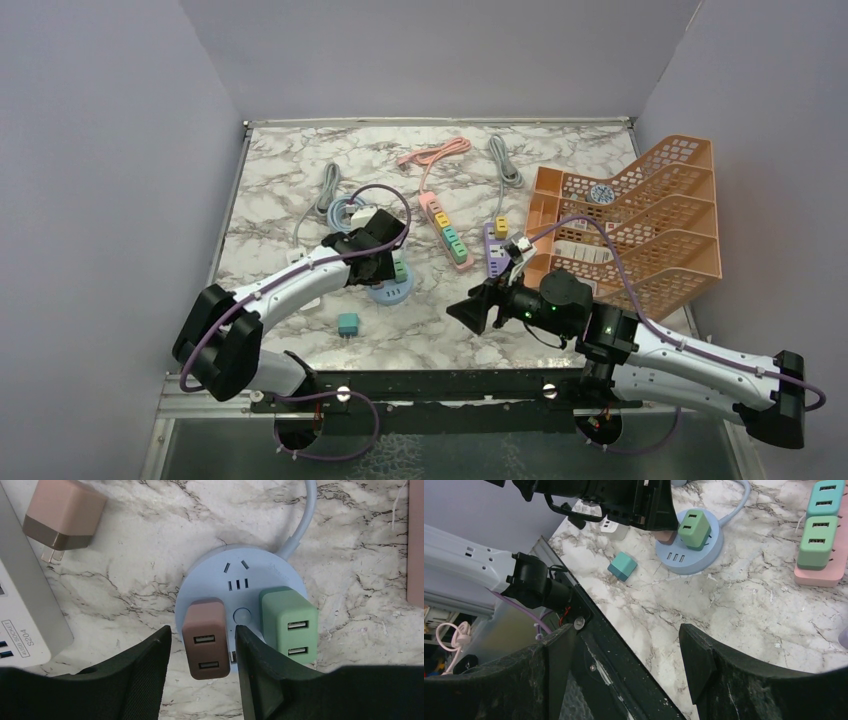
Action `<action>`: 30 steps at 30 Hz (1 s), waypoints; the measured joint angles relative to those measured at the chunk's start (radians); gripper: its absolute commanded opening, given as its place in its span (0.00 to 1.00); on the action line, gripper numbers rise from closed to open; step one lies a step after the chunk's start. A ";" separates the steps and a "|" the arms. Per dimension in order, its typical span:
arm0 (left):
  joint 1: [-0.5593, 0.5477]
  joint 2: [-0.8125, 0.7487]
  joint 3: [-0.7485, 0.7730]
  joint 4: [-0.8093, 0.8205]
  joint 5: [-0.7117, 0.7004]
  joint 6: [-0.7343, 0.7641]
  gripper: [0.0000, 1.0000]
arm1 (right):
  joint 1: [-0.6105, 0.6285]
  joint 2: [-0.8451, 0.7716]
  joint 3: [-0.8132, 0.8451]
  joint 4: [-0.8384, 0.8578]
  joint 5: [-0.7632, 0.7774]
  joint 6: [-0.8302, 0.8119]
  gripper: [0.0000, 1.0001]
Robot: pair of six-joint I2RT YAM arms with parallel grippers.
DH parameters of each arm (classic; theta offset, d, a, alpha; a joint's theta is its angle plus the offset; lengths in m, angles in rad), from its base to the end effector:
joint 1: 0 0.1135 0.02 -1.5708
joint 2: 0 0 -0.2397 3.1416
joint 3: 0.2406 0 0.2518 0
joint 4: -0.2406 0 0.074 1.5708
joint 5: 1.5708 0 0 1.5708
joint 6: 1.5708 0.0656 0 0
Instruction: Insert the plug
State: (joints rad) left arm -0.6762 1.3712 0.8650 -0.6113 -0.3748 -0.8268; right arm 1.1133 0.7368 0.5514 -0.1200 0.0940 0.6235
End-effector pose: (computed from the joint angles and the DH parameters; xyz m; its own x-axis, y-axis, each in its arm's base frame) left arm 0.2292 -0.1531 0.1609 -0.8114 -0.2268 -0.5387 -0.2062 0.9735 -0.0993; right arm 0.1057 0.2007 0.2466 -0.6063 0.0847 -0.7907 -0.6155 0.5797 0.5340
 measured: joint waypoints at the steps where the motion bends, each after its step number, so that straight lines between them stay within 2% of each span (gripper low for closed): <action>1: 0.005 0.002 0.010 -0.011 0.010 0.009 0.53 | 0.000 -0.002 -0.001 0.000 0.002 0.000 0.76; 8: 0.041 0.019 0.032 -0.045 0.068 0.048 0.43 | 0.000 -0.020 -0.011 0.000 0.017 0.000 0.76; 9: 0.044 0.022 0.033 -0.045 0.076 0.050 0.39 | 0.000 -0.020 -0.011 0.000 0.018 0.000 0.76; 15: 0.048 0.037 0.038 -0.049 0.106 0.051 0.00 | 0.000 -0.020 -0.014 0.000 0.025 0.000 0.76; 23: 0.057 0.084 0.066 -0.052 0.116 0.055 0.00 | 0.000 -0.020 -0.014 0.000 0.029 0.000 0.76; 30: 0.059 0.109 0.042 0.022 0.114 0.049 0.00 | 0.000 -0.026 -0.014 0.000 0.039 0.000 0.76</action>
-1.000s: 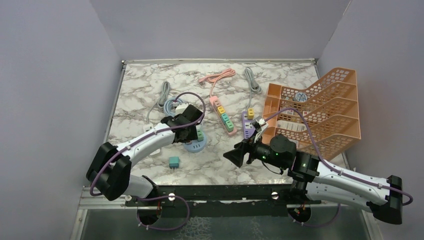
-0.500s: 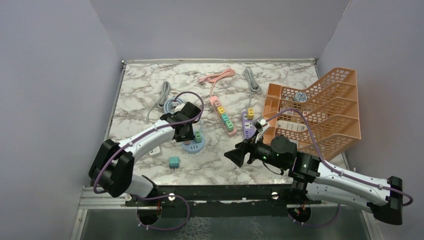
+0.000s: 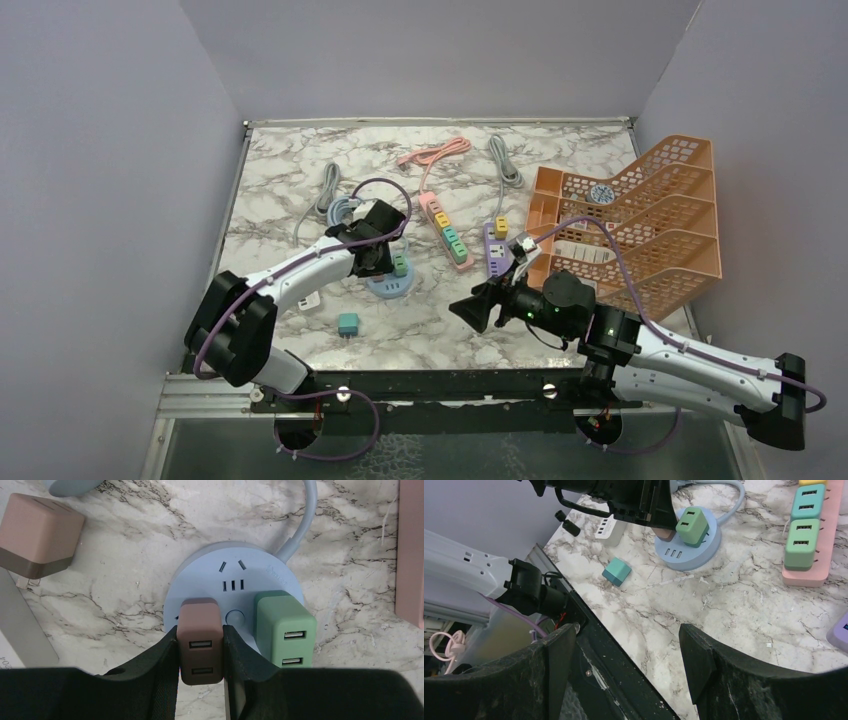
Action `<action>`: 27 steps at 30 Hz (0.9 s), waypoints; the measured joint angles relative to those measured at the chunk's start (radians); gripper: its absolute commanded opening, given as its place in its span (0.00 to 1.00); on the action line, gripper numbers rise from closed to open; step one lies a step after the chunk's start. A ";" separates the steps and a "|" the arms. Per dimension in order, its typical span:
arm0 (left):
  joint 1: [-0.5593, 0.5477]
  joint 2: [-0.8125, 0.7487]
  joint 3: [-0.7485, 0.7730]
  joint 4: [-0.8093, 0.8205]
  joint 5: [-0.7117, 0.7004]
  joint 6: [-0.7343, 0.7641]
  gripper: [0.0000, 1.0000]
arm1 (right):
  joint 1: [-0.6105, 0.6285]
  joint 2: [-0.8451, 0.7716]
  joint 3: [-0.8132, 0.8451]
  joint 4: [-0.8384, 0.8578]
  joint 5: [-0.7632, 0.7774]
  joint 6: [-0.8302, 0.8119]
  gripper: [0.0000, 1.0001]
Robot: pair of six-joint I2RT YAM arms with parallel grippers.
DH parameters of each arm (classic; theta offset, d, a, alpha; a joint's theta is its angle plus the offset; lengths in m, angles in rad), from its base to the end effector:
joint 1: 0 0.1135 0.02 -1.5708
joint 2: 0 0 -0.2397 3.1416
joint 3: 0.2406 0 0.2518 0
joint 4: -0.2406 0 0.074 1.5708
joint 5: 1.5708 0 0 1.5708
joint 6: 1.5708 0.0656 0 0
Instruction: Insert the plug
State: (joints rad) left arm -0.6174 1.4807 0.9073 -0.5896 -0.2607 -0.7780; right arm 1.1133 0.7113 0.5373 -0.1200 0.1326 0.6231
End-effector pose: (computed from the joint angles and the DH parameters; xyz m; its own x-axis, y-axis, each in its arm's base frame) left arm 0.2470 -0.1546 0.1438 -0.8673 -0.2159 -0.4486 -0.1863 0.9763 -0.1098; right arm 0.1062 0.1960 0.2465 -0.5903 0.1106 -0.7996 -0.6021 0.5995 0.5274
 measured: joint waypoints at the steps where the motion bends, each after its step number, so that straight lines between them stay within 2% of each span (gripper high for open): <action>1: -0.001 0.000 -0.005 0.014 -0.002 -0.003 0.00 | 0.000 -0.001 0.000 0.000 0.002 0.000 0.76; 12: -0.007 0.045 -0.029 0.194 -0.028 -0.015 0.00 | 0.000 -0.014 0.000 -0.002 0.013 0.000 0.76; 22: -0.003 0.059 0.039 0.149 -0.011 0.018 0.00 | 0.000 -0.027 0.000 -0.033 0.024 0.000 0.76; 24: -0.002 0.072 0.059 0.130 0.010 0.026 0.05 | 0.000 -0.027 0.000 -0.039 0.029 0.000 0.76; 27: -0.001 0.091 0.085 0.119 0.039 0.032 0.19 | 0.000 -0.027 0.000 -0.046 0.034 0.000 0.76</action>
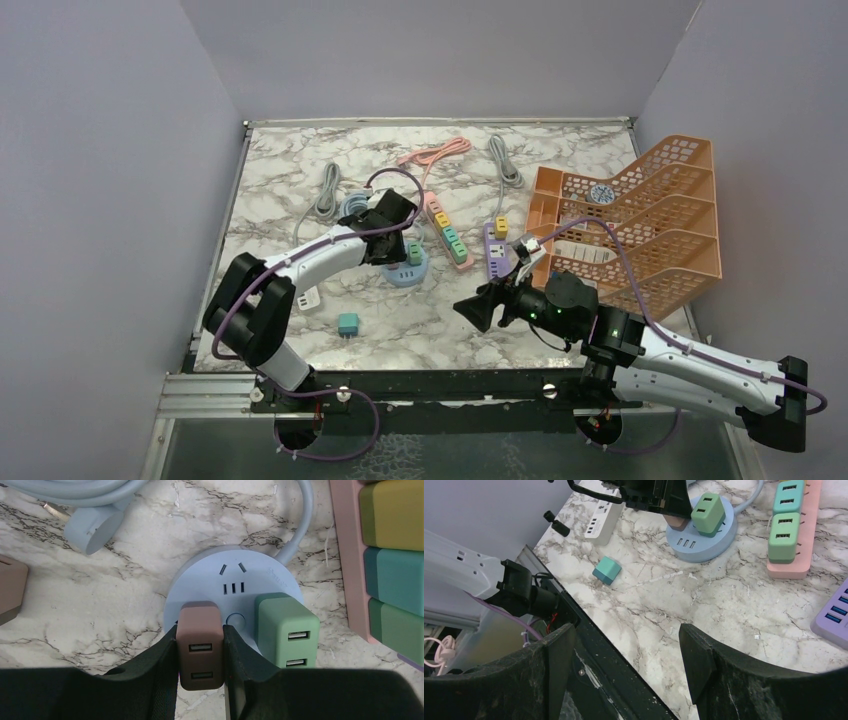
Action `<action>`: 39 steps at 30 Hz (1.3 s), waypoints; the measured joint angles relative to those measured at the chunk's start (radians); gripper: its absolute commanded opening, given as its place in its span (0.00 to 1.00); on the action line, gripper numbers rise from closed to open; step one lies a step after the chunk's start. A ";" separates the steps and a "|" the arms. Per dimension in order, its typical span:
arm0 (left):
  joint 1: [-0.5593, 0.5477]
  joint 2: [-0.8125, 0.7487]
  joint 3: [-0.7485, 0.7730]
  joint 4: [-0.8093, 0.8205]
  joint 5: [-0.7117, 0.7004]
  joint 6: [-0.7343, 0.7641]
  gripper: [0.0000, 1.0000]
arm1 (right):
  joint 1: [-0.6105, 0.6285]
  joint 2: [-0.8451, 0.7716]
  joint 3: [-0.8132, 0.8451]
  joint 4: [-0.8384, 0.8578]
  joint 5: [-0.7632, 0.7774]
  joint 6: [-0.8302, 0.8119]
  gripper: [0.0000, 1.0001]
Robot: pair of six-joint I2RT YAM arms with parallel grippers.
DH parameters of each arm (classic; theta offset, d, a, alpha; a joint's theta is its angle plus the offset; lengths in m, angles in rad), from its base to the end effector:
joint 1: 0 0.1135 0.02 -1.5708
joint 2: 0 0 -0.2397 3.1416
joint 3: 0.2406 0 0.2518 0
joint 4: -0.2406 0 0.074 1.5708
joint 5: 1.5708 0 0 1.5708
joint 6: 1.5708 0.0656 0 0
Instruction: Insert the plug
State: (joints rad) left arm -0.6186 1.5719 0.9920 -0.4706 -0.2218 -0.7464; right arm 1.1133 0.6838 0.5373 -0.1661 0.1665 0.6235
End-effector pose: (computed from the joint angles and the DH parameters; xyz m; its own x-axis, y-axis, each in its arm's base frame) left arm 0.2742 -0.1775 0.1497 -0.8426 -0.2133 -0.4946 -0.1301 0.9716 -0.1974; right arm 0.1055 0.1897 0.2459 -0.5862 0.1130 -0.8023 -0.5824 0.6296 0.5142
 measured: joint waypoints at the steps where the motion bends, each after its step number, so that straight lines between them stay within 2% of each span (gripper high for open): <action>1: 0.000 0.005 0.007 -0.003 0.006 0.002 0.24 | 0.000 0.000 0.000 -0.002 0.002 0.000 0.76; 5: -0.001 0.016 0.029 -0.028 0.013 0.013 0.45 | 0.000 -0.006 0.000 -0.016 0.006 0.002 0.75; 10: -0.008 0.014 0.034 -0.098 0.032 0.025 0.62 | 0.000 -0.008 0.000 -0.035 0.014 0.017 0.75; 16: -0.011 -0.067 0.056 -0.156 0.039 0.043 0.68 | 0.000 -0.006 0.000 -0.067 0.035 0.046 0.73; 22: -0.010 -0.267 0.037 -0.201 0.039 0.045 0.75 | 0.000 0.035 0.002 -0.067 0.051 0.079 0.72; 28: -0.010 -0.484 -0.154 -0.280 0.046 -0.017 0.76 | 0.000 0.098 0.002 -0.064 0.058 0.126 0.72; 31: -0.010 -0.579 -0.245 -0.336 0.045 -0.072 0.83 | 0.000 0.127 0.002 -0.051 0.058 0.149 0.72; 34: -0.010 -0.615 -0.286 -0.366 0.039 -0.122 0.85 | 0.000 0.153 0.002 -0.041 0.058 0.166 0.72; 39: -0.010 -0.579 -0.313 -0.374 0.019 -0.180 0.86 | 0.000 0.177 0.002 -0.042 0.061 0.179 0.72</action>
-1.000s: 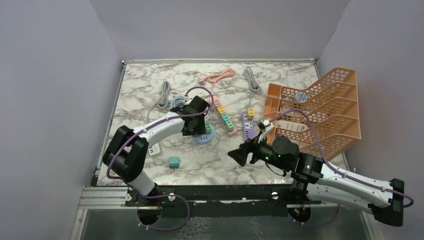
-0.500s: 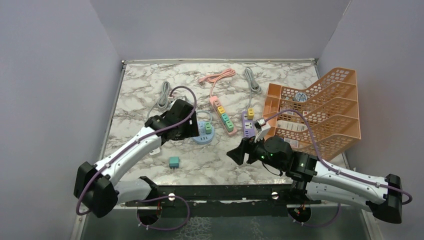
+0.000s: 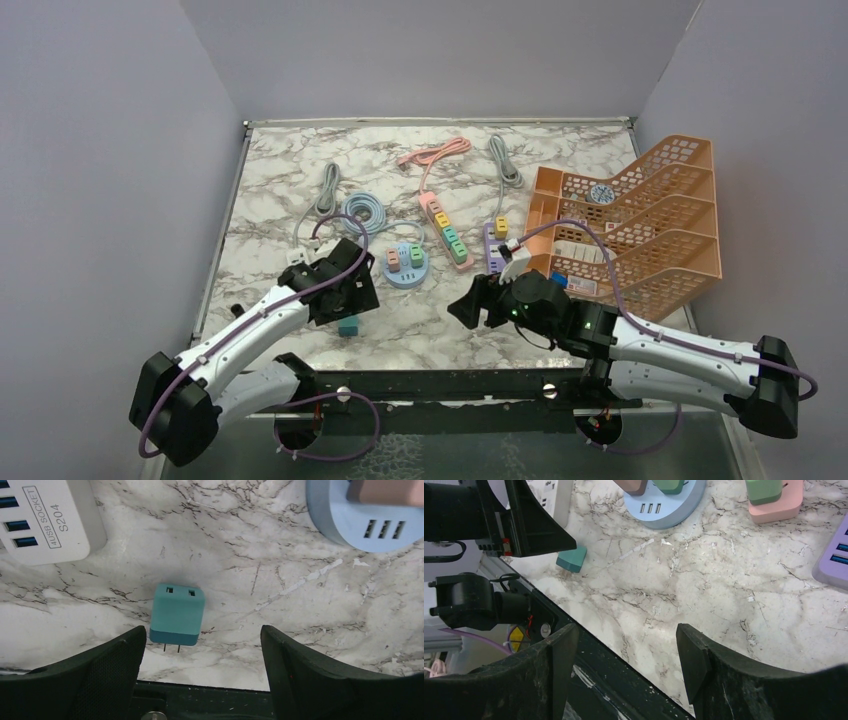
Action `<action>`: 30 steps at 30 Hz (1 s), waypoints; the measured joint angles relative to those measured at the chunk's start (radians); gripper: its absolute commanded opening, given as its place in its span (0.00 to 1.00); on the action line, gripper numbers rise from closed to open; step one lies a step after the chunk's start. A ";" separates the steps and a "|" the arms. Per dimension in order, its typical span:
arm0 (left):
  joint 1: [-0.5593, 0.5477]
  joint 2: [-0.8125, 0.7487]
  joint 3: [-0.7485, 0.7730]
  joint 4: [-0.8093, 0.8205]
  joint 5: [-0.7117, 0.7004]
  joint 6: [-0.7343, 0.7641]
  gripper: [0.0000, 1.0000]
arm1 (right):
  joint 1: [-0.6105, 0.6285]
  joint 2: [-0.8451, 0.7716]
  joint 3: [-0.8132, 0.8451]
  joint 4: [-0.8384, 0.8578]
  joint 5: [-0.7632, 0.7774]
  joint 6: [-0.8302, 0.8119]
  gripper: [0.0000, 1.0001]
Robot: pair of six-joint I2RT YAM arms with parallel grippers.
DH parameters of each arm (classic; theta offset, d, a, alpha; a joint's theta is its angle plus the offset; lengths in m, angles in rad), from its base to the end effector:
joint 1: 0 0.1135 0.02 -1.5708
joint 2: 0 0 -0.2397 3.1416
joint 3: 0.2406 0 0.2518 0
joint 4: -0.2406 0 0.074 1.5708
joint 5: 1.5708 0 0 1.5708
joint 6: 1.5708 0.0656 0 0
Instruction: Insert the plug
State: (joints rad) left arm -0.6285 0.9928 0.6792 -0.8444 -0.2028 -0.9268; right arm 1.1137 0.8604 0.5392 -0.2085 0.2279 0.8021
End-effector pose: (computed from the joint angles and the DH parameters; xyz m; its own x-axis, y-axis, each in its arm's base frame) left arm 0.1660 -0.1043 0.1693 -0.8531 -0.3483 -0.3884 -0.2860 0.9349 -0.2101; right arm 0.1164 0.2031 0.2053 -0.7215 0.1196 -0.6820 -0.3876 0.7464 0.5410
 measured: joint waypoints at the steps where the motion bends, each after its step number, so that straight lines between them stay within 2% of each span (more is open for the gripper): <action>1: 0.000 0.015 -0.003 0.000 -0.006 -0.007 0.87 | 0.000 0.000 0.000 0.000 0.003 0.004 0.72; 7: 0.000 0.038 -0.045 0.009 -0.051 -0.044 0.84 | 0.000 -0.013 0.000 -0.002 0.016 0.018 0.72; 13: 0.000 0.051 -0.105 0.058 -0.050 -0.053 0.71 | 0.000 -0.027 0.000 -0.012 0.024 0.028 0.72; 17: 0.000 0.082 -0.128 0.093 -0.046 -0.053 0.57 | 0.000 -0.027 0.000 -0.018 0.030 0.032 0.72; 24: 0.000 0.102 -0.132 0.127 -0.042 -0.039 0.39 | 0.000 -0.021 0.000 -0.018 0.038 0.034 0.71; 27: 0.000 0.105 -0.130 0.138 -0.040 -0.020 0.34 | 0.000 -0.018 0.000 -0.019 0.040 0.035 0.71; 30: 0.000 0.106 -0.113 0.138 -0.035 0.002 0.33 | 0.000 -0.017 0.000 -0.019 0.040 0.035 0.72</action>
State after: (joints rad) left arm -0.6285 1.0985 0.5667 -0.7059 -0.2382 -0.9245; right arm 1.1133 0.8433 0.5392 -0.2272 0.2684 0.8368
